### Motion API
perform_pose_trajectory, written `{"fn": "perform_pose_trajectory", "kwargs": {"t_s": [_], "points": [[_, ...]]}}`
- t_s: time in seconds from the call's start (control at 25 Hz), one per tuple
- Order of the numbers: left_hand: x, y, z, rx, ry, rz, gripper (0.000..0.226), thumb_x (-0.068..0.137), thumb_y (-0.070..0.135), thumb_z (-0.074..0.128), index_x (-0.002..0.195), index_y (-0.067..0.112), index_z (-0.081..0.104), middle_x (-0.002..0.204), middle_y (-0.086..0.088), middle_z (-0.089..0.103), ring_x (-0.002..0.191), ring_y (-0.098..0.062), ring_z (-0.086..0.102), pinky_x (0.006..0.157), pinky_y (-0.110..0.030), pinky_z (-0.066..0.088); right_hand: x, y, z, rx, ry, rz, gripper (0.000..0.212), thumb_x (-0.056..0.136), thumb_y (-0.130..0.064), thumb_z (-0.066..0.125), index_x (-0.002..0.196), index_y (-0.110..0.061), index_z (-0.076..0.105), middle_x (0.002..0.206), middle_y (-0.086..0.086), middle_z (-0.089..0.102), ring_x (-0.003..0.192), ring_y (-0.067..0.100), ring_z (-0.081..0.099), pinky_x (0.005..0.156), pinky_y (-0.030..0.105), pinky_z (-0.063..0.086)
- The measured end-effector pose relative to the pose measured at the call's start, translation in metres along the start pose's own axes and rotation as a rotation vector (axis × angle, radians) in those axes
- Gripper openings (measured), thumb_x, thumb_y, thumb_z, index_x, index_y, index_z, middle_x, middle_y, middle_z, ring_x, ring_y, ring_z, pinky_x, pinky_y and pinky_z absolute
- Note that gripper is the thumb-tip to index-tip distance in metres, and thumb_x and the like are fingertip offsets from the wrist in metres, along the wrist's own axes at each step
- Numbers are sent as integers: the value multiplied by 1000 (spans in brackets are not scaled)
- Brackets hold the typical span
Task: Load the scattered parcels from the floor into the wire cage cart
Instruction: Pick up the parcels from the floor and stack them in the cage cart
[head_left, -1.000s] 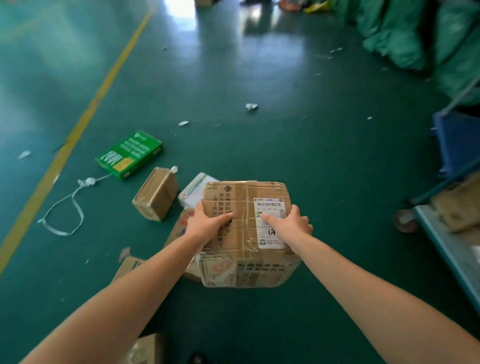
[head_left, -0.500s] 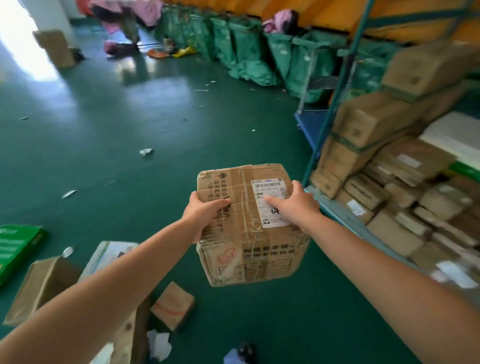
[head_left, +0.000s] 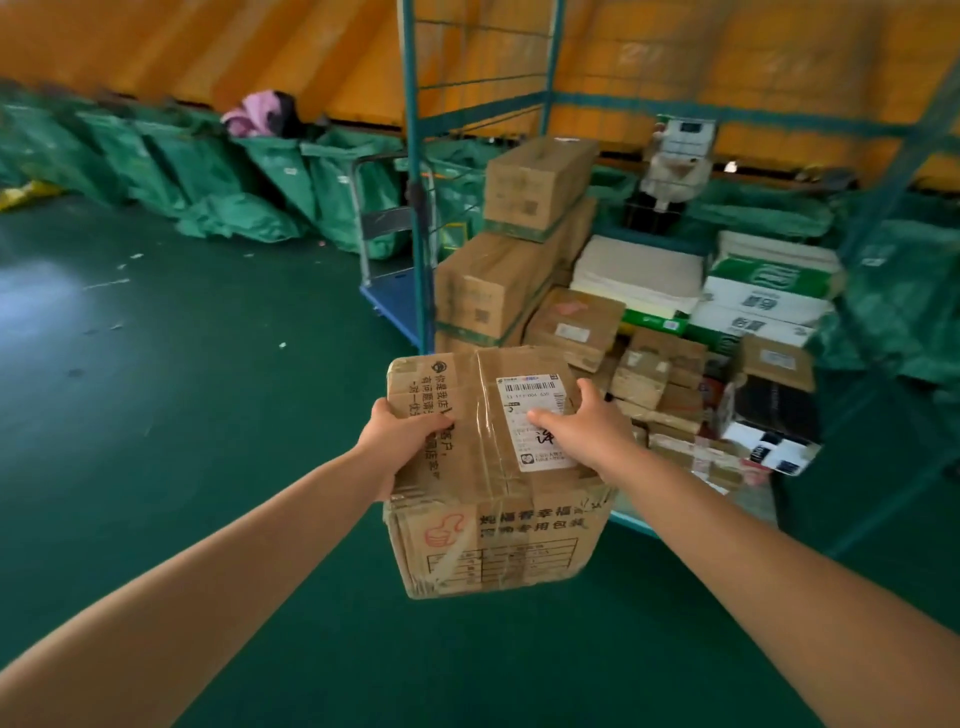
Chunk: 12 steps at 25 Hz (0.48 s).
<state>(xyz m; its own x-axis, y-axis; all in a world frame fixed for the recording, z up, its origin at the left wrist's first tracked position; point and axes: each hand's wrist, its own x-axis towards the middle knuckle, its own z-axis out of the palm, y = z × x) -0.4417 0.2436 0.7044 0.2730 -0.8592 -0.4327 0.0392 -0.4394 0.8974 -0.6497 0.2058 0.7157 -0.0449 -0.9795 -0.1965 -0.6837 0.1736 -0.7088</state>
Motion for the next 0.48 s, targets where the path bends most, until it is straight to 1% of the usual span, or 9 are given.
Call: {"fn": "perform_pose_trajectory", "kwargs": {"t_s": [0.04,0.08,0.2,0.28,0.32,0.36,0.44,0.48], "points": [[13,12,12,13,-27,6,56,78,30,78,119,21,41,108,-6,63,91,-25,65,70,-41,57,12,2,-10,0,26,4,82,84,-53,64,149,-24,23,134,-2,54,95,18,59,65,29,48],[28,25,26,29,-57,12,57,79,30,78,120,20,40,109,-7,63,92,-26,65,70,-41,57,26,5,-21,3,54,16,82,85,-52,63,150,-24,22,133,-2,55,93,17,58,59,26,44],[73,56,70,57,-113,32,57,80,29,77,123,20,39,109,-7,62,91,-25,64,65,-38,55,71,13,-53,19,104,20,79,87,-49,62,150,-23,22,132,-3,56,88,13,54,53,21,38],[104,77,101,74,-137,35,60,79,30,77,124,21,39,110,-7,61,93,-26,64,71,-42,56,104,16,-77,12,128,23,76,90,-47,60,151,-22,21,134,-2,55,87,13,53,50,18,35],[119,86,116,85,-146,31,62,77,31,78,125,22,39,112,-8,61,95,-28,63,77,-46,56,121,20,-88,7,135,25,76,91,-46,59,151,-22,19,136,-1,54,92,15,56,51,17,36],[135,97,131,93,-145,27,64,74,34,80,123,25,39,116,-9,59,98,-30,63,82,-50,56,141,24,-99,4,141,25,77,92,-46,58,152,-22,17,138,0,51,102,17,57,54,17,39],[163,114,158,115,-130,30,64,71,37,81,118,29,39,122,-10,55,100,-31,62,86,-54,54,181,30,-118,-2,147,40,80,91,-46,58,153,-23,13,144,1,45,121,22,53,71,25,47],[179,123,174,112,-134,35,62,72,36,80,118,29,39,122,-10,54,100,-31,62,86,-54,54,204,35,-126,0,152,38,81,91,-46,58,154,-23,12,146,2,44,123,23,51,74,26,47]]}}
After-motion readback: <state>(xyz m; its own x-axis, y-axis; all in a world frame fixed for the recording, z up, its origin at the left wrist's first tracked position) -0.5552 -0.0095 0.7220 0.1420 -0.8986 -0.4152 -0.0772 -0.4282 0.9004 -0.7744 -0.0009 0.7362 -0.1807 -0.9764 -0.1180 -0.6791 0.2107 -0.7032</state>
